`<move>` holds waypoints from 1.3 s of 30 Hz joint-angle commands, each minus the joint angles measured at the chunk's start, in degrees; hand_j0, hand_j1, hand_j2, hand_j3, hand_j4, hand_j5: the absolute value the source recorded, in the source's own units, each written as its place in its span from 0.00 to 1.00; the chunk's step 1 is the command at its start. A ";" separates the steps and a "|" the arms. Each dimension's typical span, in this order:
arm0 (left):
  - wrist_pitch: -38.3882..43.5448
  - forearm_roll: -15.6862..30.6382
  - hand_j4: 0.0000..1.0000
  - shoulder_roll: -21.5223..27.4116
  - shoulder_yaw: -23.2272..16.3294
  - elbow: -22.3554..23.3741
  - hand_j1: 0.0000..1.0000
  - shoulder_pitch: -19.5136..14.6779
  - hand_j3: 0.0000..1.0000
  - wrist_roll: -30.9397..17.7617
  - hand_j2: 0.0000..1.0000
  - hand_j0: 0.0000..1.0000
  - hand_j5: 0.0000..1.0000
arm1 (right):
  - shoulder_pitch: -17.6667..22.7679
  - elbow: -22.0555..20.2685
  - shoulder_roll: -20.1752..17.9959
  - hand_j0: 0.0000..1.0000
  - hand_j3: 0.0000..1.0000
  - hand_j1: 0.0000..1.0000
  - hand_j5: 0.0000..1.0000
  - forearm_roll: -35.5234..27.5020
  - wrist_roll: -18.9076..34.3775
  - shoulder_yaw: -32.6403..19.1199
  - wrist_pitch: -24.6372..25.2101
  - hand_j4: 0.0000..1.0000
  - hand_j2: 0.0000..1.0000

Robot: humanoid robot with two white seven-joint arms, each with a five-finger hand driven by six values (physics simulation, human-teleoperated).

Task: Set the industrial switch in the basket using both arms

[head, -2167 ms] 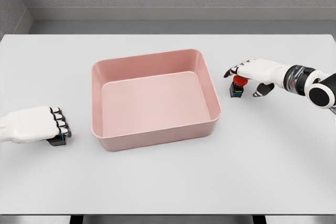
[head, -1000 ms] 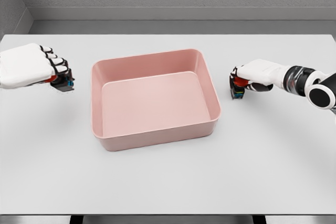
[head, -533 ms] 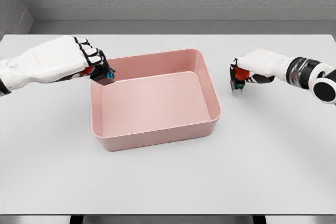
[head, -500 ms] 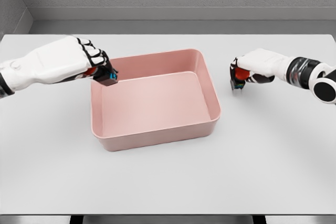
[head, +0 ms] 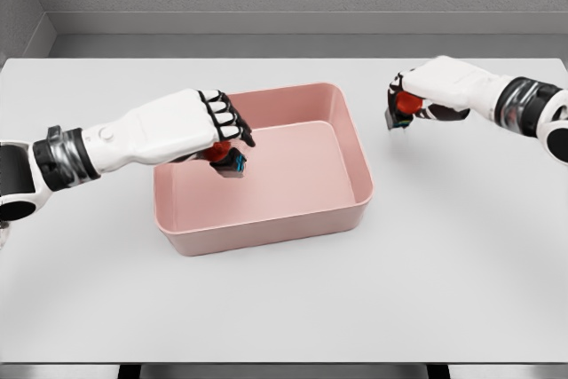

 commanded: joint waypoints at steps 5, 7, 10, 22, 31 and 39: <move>0.11 -0.34 1.00 -1.84 -0.08 0.03 1.00 0.00 1.00 0.06 1.00 1.00 1.00 | -0.61 -0.53 0.86 0.45 0.45 0.45 0.45 -0.05 -0.01 -0.70 -0.51 0.45 0.45; 0.11 -0.17 1.00 -1.93 -0.08 0.03 1.00 -0.09 1.00 0.15 1.00 1.00 1.00 | -0.88 -0.53 1.65 0.45 0.45 0.45 0.45 -0.05 -0.01 -0.70 -0.51 0.45 0.45; 0.11 0.89 1.00 0.00 0.71 0.03 1.00 -0.88 1.00 0.50 1.00 1.00 1.00 | -2.02 -0.53 3.58 0.46 0.46 0.46 0.46 -0.05 -0.01 -0.09 -0.51 0.46 0.46; 0.11 13.19 1.00 23.20 2.29 0.91 1.00 2.81 1.00 0.59 1.00 1.00 1.00 | -4.48 -0.53 8.41 0.46 0.46 0.46 0.46 -0.23 -0.01 5.45 -11.59 0.46 0.46; 0.11 13.46 1.00 25.84 2.64 4.16 1.00 4.57 1.00 0.50 1.00 1.00 1.00 | -6.15 -0.53 10.88 1.00 1.00 1.00 1.00 -0.23 -0.01 8.79 -11.32 1.00 1.00; 0.11 13.46 1.00 25.84 2.55 4.34 1.00 4.75 1.00 0.32 1.00 1.00 1.00 | -6.33 -0.53 10.00 1.00 1.00 1.00 1.00 -0.14 -0.01 7.21 -11.32 1.00 1.00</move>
